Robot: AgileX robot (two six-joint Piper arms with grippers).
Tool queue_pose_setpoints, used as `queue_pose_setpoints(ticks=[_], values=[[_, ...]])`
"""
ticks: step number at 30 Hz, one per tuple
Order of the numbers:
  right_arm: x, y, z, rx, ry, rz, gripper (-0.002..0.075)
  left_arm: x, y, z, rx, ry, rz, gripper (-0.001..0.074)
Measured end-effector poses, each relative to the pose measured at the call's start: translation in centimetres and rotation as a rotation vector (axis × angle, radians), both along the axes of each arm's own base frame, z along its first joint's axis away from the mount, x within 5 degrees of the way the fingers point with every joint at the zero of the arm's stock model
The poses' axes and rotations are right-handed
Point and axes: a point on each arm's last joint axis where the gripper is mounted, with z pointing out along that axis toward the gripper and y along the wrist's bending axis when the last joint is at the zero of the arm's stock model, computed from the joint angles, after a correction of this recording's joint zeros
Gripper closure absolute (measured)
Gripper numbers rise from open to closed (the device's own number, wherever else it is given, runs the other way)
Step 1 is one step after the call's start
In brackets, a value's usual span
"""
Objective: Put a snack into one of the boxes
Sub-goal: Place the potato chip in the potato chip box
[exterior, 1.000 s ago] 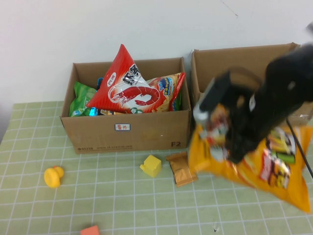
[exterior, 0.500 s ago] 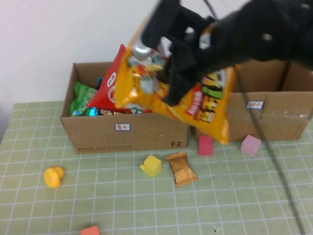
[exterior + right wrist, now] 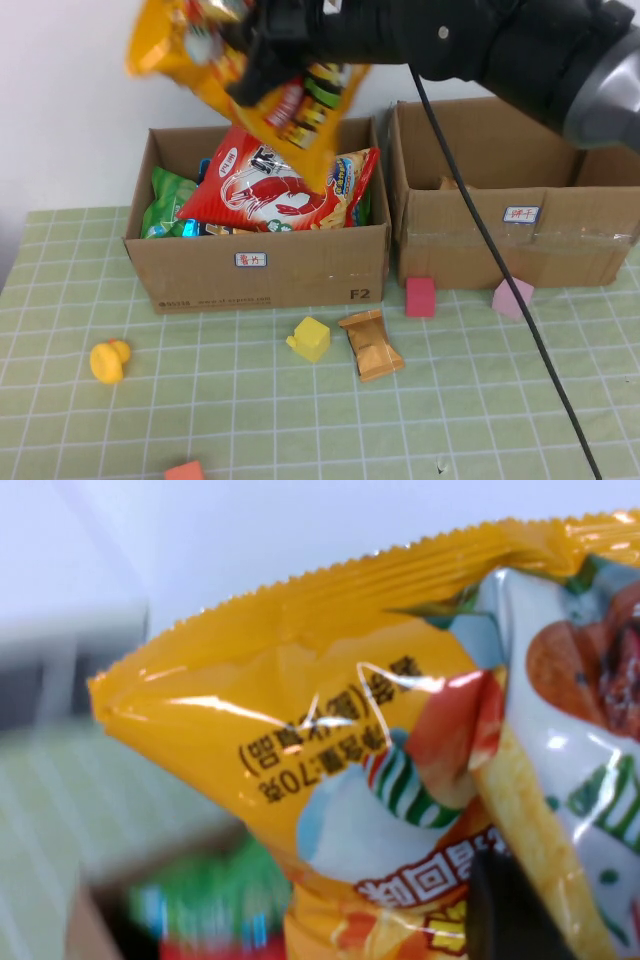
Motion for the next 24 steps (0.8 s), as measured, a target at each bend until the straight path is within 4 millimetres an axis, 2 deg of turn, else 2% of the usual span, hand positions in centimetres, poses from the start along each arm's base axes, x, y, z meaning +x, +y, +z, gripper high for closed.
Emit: queue_pose_setpoints(ticks=[5, 10, 13, 16, 21, 24], values=[[0.9, 1.0, 0.8, 0.268, -0.064, -0.033, 0.055, 0.0, 0.0, 0.0, 0.0, 0.0, 0.0, 0.0738], [2.5, 1.5, 0.0, 0.472, -0.125, -0.107, 0.0552, 0.0, 0.0, 0.0, 0.0, 0.0, 0.0, 0.0738], [3.7, 1.9, -1.6, 0.561, -0.14, -0.156, 0.0552, 0.0, 0.0, 0.0, 0.0, 0.0, 0.0, 0.0738], [4.9, 2.4, -4.1, 0.628, -0.132, -0.198, 0.0553, 0.0, 0.0, 0.0, 0.0, 0.0, 0.0, 0.0738], [6.6, 3.2, -8.9, 0.658, -0.127, -0.248, 0.0571, 0.0, 0.0, 0.0, 0.003, 0.0, -0.001, 0.0738], [7.1, 3.4, -10.6, 0.658, -0.112, -0.262, 0.0571, 0.0, 0.0, 0.0, 0.003, 0.0, -0.001, 0.0738]])
